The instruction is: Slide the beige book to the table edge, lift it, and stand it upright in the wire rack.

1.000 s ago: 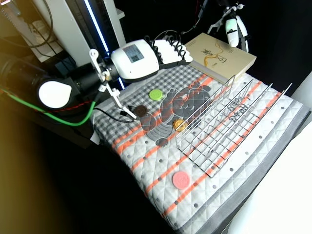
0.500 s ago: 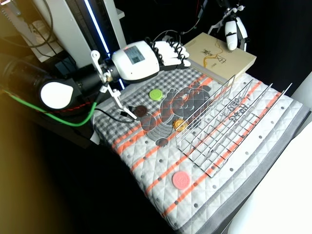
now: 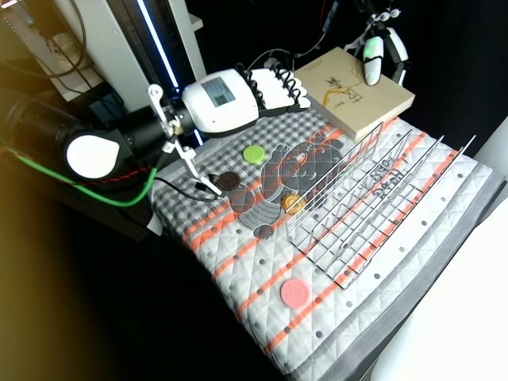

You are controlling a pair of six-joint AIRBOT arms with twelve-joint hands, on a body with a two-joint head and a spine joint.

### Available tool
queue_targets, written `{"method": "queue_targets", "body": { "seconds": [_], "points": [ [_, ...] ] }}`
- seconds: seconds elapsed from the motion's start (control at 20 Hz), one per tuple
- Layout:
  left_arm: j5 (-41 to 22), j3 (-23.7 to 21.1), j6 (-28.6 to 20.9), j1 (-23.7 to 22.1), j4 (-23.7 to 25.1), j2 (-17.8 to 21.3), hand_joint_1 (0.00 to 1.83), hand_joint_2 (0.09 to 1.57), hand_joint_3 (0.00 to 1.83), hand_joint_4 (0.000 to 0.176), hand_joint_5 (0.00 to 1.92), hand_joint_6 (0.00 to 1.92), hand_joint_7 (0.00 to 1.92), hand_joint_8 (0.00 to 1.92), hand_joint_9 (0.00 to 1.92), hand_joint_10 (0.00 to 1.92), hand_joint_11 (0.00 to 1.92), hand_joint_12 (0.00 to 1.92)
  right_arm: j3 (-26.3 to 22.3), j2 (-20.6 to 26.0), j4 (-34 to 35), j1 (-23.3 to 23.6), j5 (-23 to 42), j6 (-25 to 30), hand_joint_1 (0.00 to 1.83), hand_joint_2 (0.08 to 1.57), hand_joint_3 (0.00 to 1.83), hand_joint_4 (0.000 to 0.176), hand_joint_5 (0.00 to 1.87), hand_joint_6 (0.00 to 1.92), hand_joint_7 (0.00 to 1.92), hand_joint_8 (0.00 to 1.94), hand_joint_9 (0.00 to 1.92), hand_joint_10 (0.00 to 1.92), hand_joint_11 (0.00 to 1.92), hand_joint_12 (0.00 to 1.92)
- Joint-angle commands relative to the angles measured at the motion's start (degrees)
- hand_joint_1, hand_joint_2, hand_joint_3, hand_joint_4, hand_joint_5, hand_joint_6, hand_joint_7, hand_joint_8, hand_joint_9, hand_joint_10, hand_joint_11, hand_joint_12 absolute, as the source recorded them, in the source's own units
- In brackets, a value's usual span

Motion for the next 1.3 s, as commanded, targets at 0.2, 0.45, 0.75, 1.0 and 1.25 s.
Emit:
{"method": "queue_targets", "body": {
  "seconds": [0.2,0.45,0.75,1.0,1.25],
  "points": [
    [-18.23,-1.28,-3.56,2.06,-5.46,1.65,1.23,1.17,0.0,0.0,0.78,1.14,0.99,1.11,1.18,0.12,0.68,1.16,-0.11,0.08,3.81,0.11,5.45,-0.02,0.16,1.47,0.0,0.0,0.23,0.0,0.23,0.0,0.22,0.0,0.27,0.19],
    [-30.46,-3.23,-6.46,1.1,-6.34,1.74,1.38,1.07,0.0,0.0,0.94,0.92,1.1,0.71,1.09,1.03,0.89,1.23,-0.23,0.22,3.95,0.06,5.41,-0.02,0.09,1.49,0.01,0.0,0.23,0.0,0.23,0.0,0.22,0.0,0.27,0.2],
    [-38.77,-3.97,-7.75,-1.15,-6.19,1.85,1.38,1.1,0.0,0.0,0.9,1.06,1.0,0.85,1.0,1.17,0.95,1.29,-0.32,0.38,4.21,-0.2,5.15,-0.02,0.0,1.51,0.0,0.0,0.22,0.0,0.22,0.0,0.2,0.0,0.22,0.22],
    [-40.36,-3.03,-7.56,-4.79,-5.94,0.15,1.21,1.2,0.0,0.0,0.76,1.2,0.88,1.34,1.04,1.27,0.99,1.57,-0.33,0.29,4.3,-0.21,5.11,-0.02,0.01,1.51,0.0,0.0,0.22,0.0,0.2,0.0,0.18,0.0,0.16,0.33],
    [-39.5,-0.12,-8.08,-12.26,-2.14,-2.56,1.12,1.29,0.0,0.0,0.61,1.46,0.73,1.49,0.86,1.23,0.78,1.61,-0.37,0.58,4.77,-0.94,5.14,-0.02,0.0,1.51,0.0,0.0,0.17,0.0,0.18,0.0,0.17,0.0,0.13,0.41]
  ]
}}
